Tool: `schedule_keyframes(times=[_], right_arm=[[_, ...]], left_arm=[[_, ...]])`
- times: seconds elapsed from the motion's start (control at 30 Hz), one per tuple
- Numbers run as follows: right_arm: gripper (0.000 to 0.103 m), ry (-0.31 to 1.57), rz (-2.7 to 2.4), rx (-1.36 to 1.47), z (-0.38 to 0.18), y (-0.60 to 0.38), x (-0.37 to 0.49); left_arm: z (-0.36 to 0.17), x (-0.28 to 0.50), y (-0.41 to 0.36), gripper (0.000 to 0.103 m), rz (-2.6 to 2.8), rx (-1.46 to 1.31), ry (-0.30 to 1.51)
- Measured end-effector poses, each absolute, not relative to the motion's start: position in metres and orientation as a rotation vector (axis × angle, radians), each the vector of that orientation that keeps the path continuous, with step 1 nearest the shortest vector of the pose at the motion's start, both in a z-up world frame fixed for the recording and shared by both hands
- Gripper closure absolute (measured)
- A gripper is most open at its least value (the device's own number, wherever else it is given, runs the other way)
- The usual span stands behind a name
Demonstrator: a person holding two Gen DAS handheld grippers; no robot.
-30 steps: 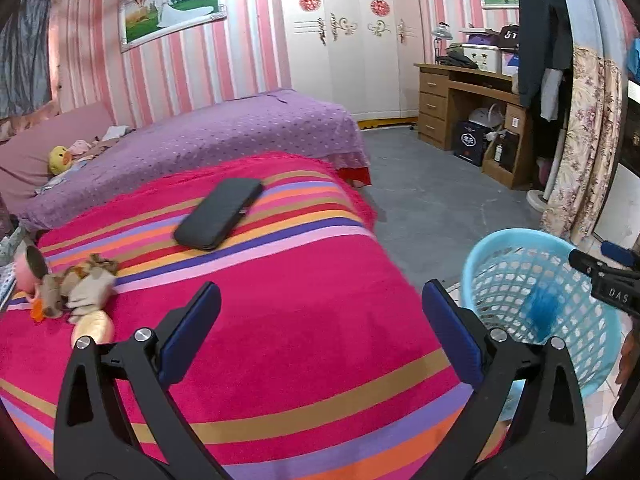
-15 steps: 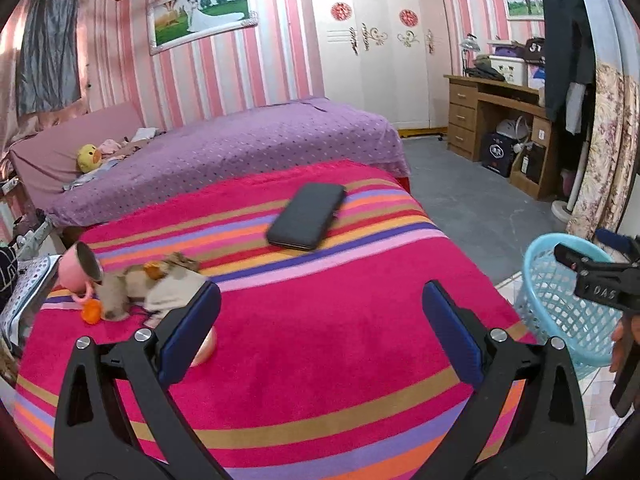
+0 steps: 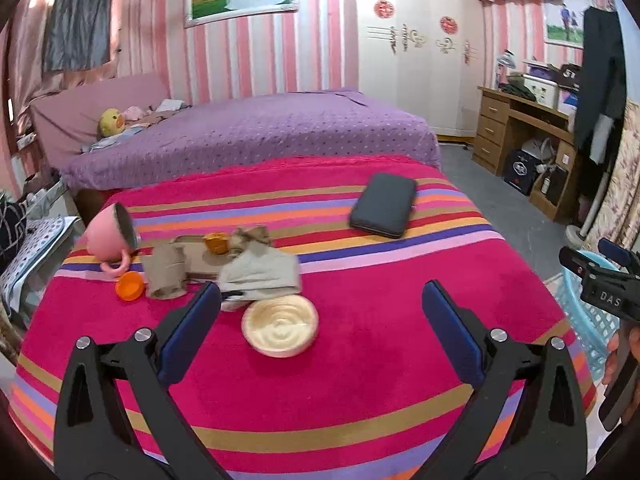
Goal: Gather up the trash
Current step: 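Move both open tools back over the bedspread toward the remaining trash, then grasp the cream round lid by its rim with the right tool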
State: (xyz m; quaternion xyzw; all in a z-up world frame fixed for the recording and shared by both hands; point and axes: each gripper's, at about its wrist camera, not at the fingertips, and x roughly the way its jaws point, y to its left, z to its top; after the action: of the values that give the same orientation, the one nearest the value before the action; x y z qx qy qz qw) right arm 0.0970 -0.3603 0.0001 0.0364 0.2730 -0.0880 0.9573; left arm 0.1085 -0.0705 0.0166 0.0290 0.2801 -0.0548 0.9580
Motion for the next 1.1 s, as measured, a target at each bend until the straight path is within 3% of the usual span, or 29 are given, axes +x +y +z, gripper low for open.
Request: schedule_keyframes(times=[1.1], right_arm=[[0.005,0.704,0.242,-0.075,-0.033,-0.107,0.159]], left_arm=[[-0.027,0.144,0.126,0.006,0.195,-0.028,0.703]])
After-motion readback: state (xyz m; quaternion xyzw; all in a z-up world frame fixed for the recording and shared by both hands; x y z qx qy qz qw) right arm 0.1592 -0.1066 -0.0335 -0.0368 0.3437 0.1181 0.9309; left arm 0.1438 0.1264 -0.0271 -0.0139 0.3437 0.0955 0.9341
